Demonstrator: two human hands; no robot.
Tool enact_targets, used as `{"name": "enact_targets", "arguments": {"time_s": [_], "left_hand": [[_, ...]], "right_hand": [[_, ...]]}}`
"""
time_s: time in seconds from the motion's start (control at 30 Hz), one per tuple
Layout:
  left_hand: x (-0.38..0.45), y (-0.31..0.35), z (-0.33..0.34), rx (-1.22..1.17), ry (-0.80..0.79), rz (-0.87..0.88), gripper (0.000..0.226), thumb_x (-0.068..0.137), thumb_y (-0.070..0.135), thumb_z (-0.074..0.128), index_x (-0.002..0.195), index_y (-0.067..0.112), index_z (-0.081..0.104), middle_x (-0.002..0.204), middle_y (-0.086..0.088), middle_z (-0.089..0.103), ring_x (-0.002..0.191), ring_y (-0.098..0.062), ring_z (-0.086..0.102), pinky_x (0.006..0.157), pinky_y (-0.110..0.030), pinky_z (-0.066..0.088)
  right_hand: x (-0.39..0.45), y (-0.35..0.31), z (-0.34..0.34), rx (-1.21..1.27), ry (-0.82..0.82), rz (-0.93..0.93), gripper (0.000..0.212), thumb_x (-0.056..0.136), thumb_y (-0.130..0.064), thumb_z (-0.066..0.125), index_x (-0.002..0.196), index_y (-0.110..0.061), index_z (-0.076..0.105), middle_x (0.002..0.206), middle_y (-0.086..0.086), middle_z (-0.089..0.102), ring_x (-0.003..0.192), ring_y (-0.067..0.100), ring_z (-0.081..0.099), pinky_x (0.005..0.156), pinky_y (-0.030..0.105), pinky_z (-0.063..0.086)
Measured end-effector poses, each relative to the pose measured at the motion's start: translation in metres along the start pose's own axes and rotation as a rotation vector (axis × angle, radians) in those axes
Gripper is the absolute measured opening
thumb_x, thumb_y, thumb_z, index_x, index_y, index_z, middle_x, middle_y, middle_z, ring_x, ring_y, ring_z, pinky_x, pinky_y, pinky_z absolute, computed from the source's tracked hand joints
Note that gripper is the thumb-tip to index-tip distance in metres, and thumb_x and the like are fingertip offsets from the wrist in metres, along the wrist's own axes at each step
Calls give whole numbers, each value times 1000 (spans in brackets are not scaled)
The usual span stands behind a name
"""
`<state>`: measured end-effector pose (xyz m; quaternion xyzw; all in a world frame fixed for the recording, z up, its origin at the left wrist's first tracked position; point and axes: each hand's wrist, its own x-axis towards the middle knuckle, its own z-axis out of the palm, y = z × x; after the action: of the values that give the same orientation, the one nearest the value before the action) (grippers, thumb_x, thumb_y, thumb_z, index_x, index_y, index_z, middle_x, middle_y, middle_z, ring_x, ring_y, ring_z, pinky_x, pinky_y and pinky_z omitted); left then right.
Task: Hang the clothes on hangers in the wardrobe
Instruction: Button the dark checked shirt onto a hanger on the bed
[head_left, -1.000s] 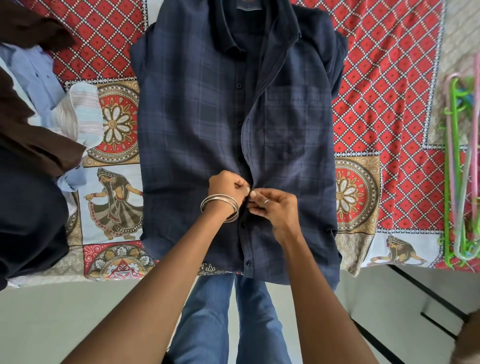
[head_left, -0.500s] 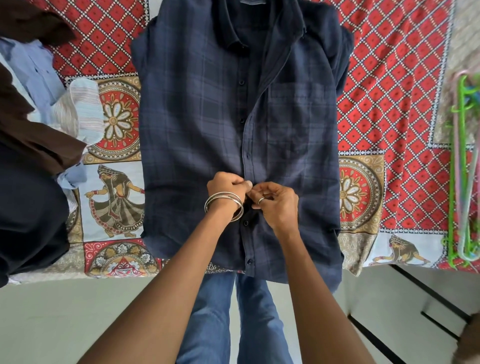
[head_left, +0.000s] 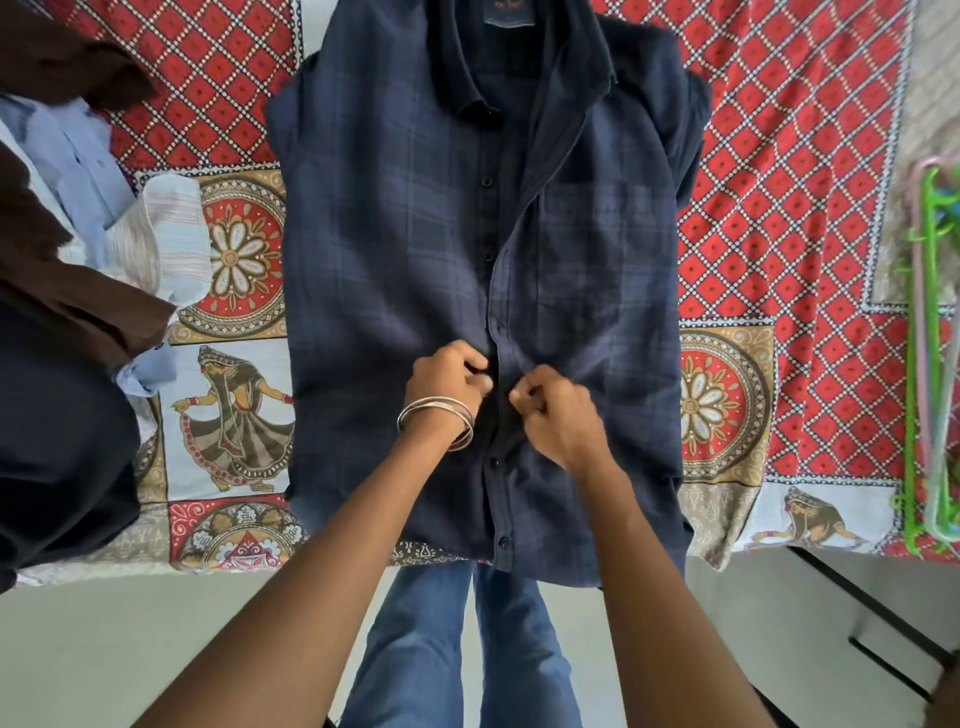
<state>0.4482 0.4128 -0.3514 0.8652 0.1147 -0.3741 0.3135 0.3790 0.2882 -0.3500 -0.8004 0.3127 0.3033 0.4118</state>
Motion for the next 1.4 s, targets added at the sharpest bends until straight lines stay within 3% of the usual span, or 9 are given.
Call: {"name": "enact_targets", "arguments": {"time_s": [0.1, 0.17, 0.33, 0.47, 0.63, 0.77, 1.07, 1.27, 1.4], "left_hand": [[6, 10, -15, -266, 269, 96, 20, 83, 2, 60, 82, 21, 68, 74, -1, 69, 68, -15, 66, 76, -29, 54], [15, 20, -21, -404, 292, 184, 30, 85, -6, 50, 83, 19, 68, 76, 1, 69, 64, -10, 66, 72, -28, 56], [37, 19, -11, -47, 166, 168, 32, 85, -5, 48, 96, 10, 73, 96, -6, 71, 89, -20, 66, 86, -21, 47], [45, 14, -1, 18, 191, 72, 18, 83, 8, 64, 96, 13, 75, 98, -12, 69, 89, -28, 65, 86, -30, 48], [35, 19, 4, 127, 173, 166, 19, 83, 24, 69, 98, 14, 74, 98, -13, 65, 88, -32, 63, 78, -40, 50], [35, 21, 5, 250, 217, 117, 19, 90, 26, 58, 99, 13, 68, 103, -13, 62, 94, -34, 60, 73, -41, 46], [40, 28, 5, -168, 185, 29, 11, 85, 16, 68, 86, 8, 75, 71, -3, 67, 65, -18, 62, 60, -17, 41], [42, 27, 7, -290, 156, -29, 12, 81, 16, 73, 88, 7, 75, 77, -11, 72, 67, -22, 67, 72, -30, 57], [44, 27, 3, -315, 126, -35, 8, 82, 14, 73, 87, 7, 75, 65, -3, 67, 43, -2, 57, 48, -10, 45]], "right_hand": [[1, -26, -7, 237, 475, -141, 20, 91, -38, 62, 88, -19, 59, 77, -4, 62, 71, 13, 57, 68, 33, 46], [15, -43, -7, 300, 561, -199, 20, 87, -33, 69, 91, -15, 59, 83, 2, 62, 73, 14, 58, 71, 32, 48], [42, -61, 10, -121, 235, -51, 43, 85, -21, 70, 121, -11, 50, 123, 9, 50, 112, 28, 51, 81, 39, 45], [46, -62, 10, -248, 276, -28, 36, 87, -15, 59, 120, -5, 49, 124, 13, 52, 113, 34, 51, 81, 40, 45], [39, -50, 5, 105, 479, 16, 22, 87, -8, 55, 106, -5, 65, 92, 12, 71, 87, 29, 65, 78, 34, 50], [40, -47, 13, 294, 388, 6, 14, 85, -8, 68, 98, -6, 73, 86, 7, 72, 76, 16, 67, 81, 34, 55], [45, -50, 3, 312, 279, -29, 17, 94, -16, 61, 105, -10, 72, 92, 3, 72, 85, 14, 66, 83, 30, 54], [48, -35, -1, 445, 178, 14, 17, 95, -14, 57, 100, -18, 73, 81, -1, 72, 81, 18, 68, 81, 43, 57], [54, -37, -5, 531, 150, 49, 22, 94, 0, 54, 91, -13, 72, 71, 1, 65, 65, 14, 61, 72, 37, 60]]}}
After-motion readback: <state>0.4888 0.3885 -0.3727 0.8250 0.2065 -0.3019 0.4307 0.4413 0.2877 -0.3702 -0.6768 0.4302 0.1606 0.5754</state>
